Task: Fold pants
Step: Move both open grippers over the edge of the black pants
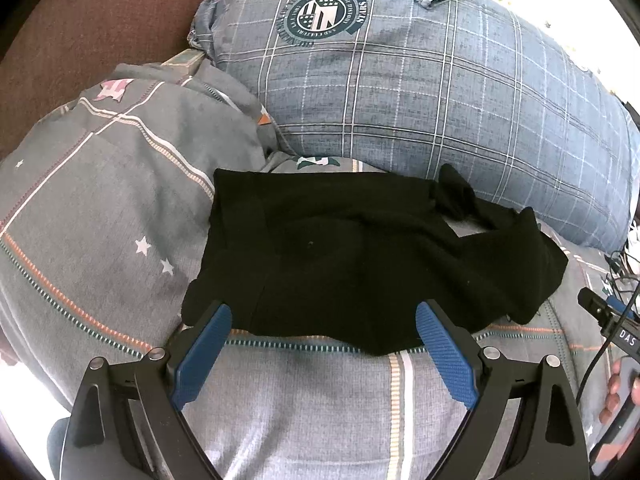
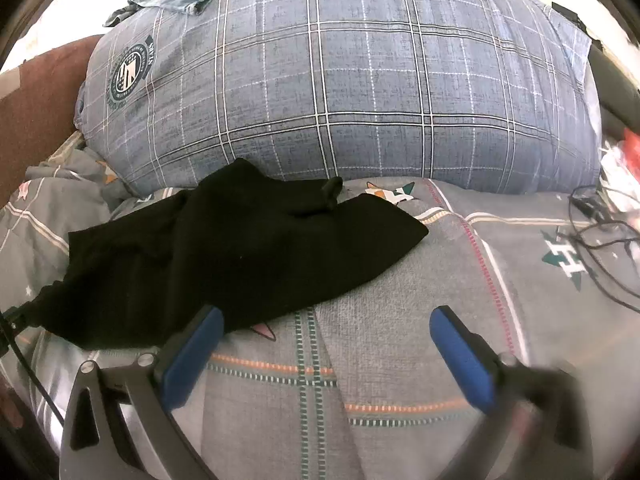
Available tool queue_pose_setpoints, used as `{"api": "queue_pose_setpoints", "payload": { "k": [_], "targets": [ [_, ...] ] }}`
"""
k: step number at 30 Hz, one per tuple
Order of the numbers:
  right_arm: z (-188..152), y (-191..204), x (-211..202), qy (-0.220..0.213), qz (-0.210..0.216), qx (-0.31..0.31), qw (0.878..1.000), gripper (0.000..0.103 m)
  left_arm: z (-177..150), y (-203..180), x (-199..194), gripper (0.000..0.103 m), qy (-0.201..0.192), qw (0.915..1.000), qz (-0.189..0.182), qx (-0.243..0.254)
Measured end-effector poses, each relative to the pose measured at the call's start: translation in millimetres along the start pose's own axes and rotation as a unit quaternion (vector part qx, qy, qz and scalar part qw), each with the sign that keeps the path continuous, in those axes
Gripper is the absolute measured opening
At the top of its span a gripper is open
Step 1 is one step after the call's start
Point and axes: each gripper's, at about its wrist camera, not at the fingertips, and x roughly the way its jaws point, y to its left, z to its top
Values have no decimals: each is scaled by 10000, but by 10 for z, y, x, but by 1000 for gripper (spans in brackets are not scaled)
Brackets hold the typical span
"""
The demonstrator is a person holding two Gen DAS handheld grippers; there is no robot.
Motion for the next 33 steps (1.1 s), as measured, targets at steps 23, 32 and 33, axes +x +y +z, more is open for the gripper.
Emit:
{"api": "queue_pose_setpoints", "payload": {
  "k": [23, 32, 33],
  "targets": [
    [-64, -52, 231, 298, 57, 30, 9995, 103, -234, 306, 81, 94, 332, 9988, 124, -347],
    [-68, -189, 378, 419, 83, 299, 9986, 103, -204, 483, 227, 94, 428, 9964, 124, -726],
    [-69, -201, 385, 418, 82, 308, 9986, 103, -194, 478, 240, 94, 409, 9964, 116, -731]
  ]
}}
